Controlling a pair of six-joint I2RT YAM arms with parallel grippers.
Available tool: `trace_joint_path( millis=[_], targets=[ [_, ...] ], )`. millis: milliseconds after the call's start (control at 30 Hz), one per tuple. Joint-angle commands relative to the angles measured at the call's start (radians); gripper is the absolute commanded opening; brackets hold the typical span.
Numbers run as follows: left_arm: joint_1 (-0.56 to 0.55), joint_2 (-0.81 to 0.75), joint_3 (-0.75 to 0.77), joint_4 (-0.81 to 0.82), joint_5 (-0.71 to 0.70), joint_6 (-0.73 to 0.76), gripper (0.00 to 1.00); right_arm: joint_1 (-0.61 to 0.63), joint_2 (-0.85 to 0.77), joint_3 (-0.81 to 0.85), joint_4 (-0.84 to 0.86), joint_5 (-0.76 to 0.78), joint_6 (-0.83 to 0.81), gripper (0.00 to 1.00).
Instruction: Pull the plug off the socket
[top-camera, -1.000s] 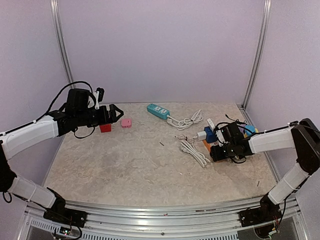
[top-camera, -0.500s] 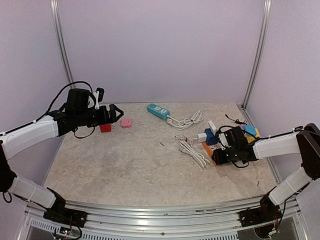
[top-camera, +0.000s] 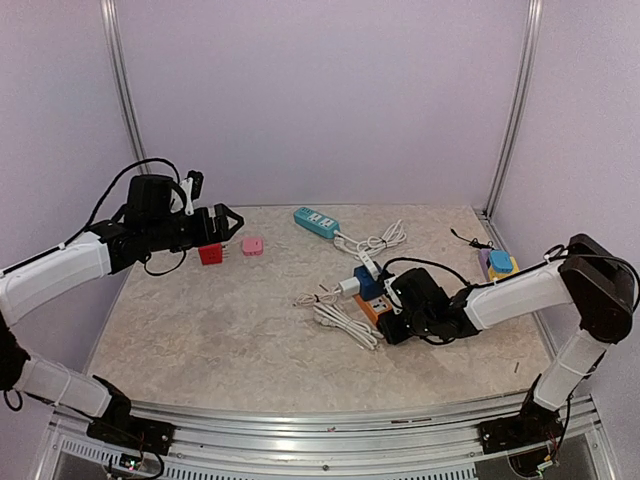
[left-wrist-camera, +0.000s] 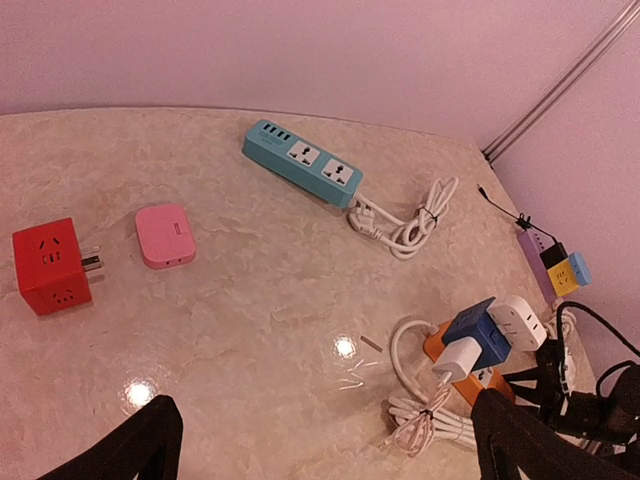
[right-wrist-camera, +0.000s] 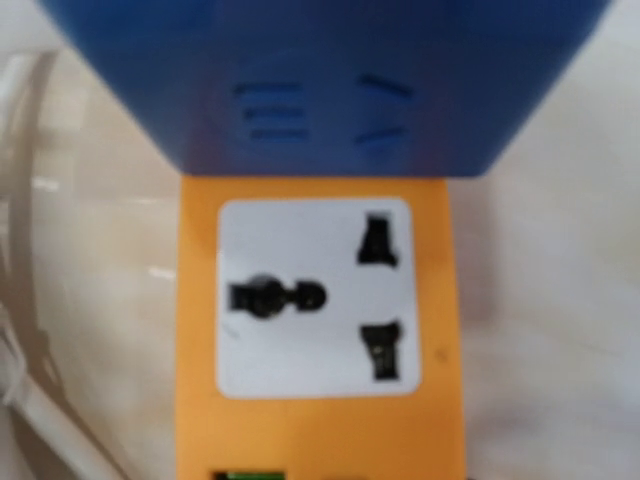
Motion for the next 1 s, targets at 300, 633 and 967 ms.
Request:
trace_joint_path(
  millis=[300, 633, 967],
  targets=[
    [0.038, -0.088, -0.035, -0.055, 0.000, -0.007, 0.99, 0.312, 0.310, 0.329, -0.017, -0.023, 0.126, 0.21],
    [0.011, -0.093, -0.056, -0.050, 0.035, 0.018, 0.99, 0.326, 0.237, 0.227, -0.014, 0.047, 0.180, 0.22],
    [-0.048, -0.028, -0.053, -0.017, 0.119, 0.065, 0.99, 0.325, 0.132, 0.141, -0.047, 0.118, 0.182, 0.37]
  ],
)
